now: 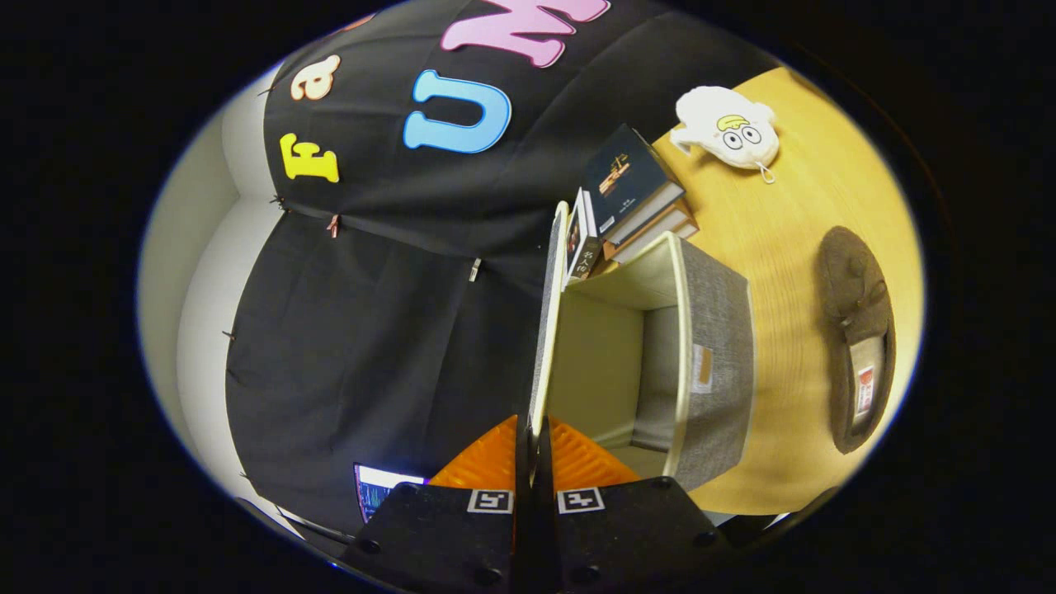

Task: Open the storage box then place both shoes into the box .Put the left shoe in first, then the right shoe, with the right side of both shoes facing outward in a uniform manner.

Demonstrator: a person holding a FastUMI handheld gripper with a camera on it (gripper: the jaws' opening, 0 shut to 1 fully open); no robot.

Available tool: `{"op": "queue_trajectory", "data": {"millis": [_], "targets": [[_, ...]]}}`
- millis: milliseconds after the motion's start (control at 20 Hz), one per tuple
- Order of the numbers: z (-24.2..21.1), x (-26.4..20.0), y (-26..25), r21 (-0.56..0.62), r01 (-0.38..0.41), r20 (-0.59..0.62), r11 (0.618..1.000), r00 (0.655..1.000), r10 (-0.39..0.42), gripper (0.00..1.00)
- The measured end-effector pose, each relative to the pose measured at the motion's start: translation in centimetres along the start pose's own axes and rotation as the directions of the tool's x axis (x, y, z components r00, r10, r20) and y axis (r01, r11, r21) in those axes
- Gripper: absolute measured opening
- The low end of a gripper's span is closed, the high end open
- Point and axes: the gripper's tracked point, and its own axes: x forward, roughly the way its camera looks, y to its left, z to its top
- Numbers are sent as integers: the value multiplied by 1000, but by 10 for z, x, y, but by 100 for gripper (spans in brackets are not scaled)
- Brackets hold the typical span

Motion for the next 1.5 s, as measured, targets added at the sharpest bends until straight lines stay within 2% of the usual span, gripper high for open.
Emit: {"op": "queue_trajectory", "data": {"millis": [250, 550, 700, 1000, 1300, 1400, 1450, 1500], "targets": [[-3, 30, 53, -35, -48, 23, 998, 999, 49, 5], [-22, 90, 107, -59, -93, -5, 994, 996, 93, 5], [-39, 121, 121, -101, -78, -34, 992, 997, 75, 5], [-73, 185, 124, -105, -23, -71, 994, 997, 16, 5], [-83, 215, 122, -125, -2, -52, 992, 999, -5, 7], [-73, 212, 122, -153, 5, -4, 988, 1000, -6, 11], [-69, 211, 121, -176, 13, 17, 984, 1000, -10, 23], [-67, 206, 120, -206, 25, 36, 978, 999, -18, 48]]}}
